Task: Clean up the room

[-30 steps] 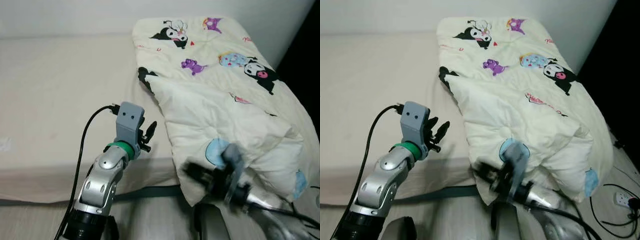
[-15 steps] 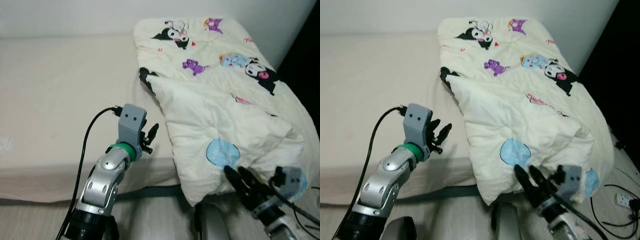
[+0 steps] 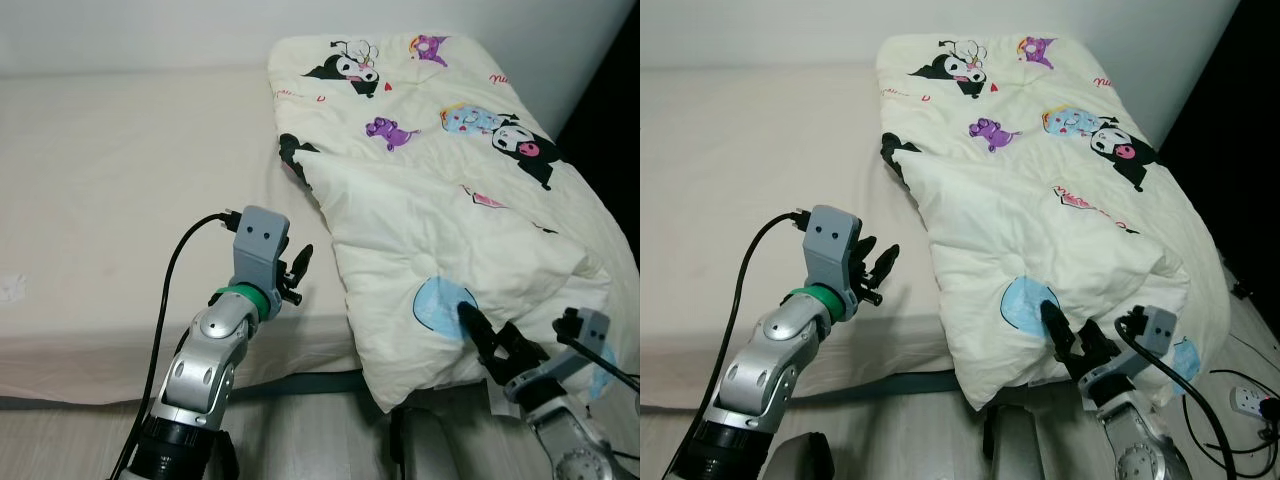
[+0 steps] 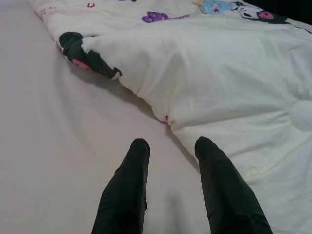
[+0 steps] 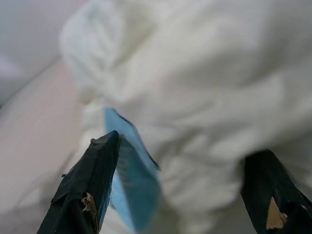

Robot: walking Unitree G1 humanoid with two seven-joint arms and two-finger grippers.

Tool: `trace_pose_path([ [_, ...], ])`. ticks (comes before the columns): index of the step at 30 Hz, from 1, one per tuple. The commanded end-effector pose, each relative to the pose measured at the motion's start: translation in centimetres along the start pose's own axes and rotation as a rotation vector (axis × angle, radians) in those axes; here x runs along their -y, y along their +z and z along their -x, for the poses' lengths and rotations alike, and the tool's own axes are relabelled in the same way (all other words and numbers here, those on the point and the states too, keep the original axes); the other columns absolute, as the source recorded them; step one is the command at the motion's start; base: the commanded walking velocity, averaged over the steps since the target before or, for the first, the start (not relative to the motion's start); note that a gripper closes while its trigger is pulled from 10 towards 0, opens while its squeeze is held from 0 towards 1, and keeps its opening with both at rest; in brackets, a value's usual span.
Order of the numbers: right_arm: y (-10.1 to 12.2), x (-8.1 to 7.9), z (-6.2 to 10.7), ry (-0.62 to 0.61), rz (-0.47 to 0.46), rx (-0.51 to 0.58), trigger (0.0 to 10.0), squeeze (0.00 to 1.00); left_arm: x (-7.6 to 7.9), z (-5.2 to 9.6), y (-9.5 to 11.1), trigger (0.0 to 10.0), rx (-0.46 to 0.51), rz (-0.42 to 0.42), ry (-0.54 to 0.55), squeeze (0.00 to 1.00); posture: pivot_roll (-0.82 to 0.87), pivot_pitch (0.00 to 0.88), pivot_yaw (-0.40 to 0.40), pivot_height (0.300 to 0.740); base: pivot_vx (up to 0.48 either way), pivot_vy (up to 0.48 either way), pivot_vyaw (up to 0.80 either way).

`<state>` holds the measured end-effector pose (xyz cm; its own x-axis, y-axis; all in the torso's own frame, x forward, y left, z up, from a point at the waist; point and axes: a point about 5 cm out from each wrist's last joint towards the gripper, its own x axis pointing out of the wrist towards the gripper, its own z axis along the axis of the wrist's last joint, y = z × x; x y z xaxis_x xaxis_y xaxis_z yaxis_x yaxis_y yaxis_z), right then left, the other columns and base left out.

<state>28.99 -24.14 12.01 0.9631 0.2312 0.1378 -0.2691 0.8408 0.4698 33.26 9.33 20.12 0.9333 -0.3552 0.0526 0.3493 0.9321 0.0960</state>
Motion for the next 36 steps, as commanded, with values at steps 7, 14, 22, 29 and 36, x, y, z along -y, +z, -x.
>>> trace_pose_path([
  [7, -3.5, -8.4, 1.6, 0.678, 0.17, -0.464, 10.0, 0.0, 0.3, -0.1, -0.2, 10.0, -0.006, -0.005, -0.017, 0.0, -0.14, 0.165, 0.138, 0.552, 0.0, 0.0, 0.0],
  [14, -3.5, -12.9, 7.0, 1.164, 0.139, -0.795, 10.0, 0.0, 0.5, -0.3, -0.2, 10.0, -0.003, -0.006, -0.031, 0.0, -0.15, 0.157, 0.134, 0.552, 0.0, 0.0, 0.0],
  [22, -4.2, -9.4, 6.8, 1.046, 0.226, -0.897, 10.0, 0.0, 0.6, -0.3, -0.2, 10.0, 0.001, -0.003, -0.032, 0.0, -0.15, 0.152, 0.134, 0.552, 0.0, 0.0, 0.0],
  [29, -2.2, -9.3, 3.1, 0.825, 0.354, -0.585, 10.0, 0.0, 0.7, -0.2, -0.2, 10.0, -0.001, -0.005, -0.039, 0.0, -0.15, 0.153, 0.138, 0.552, 0.0, 0.0, 0.0],
  [36, 1.6, -9.3, -2.0, 0.385, 0.559, -0.123, 10.0, 0.0, -0.2, -0.2, 0.3, 10.0, 0.04, 0.013, 0.028, 0.0, -0.15, 0.14, 0.131, 0.552, 0.0, 0.0, 0.0],
])
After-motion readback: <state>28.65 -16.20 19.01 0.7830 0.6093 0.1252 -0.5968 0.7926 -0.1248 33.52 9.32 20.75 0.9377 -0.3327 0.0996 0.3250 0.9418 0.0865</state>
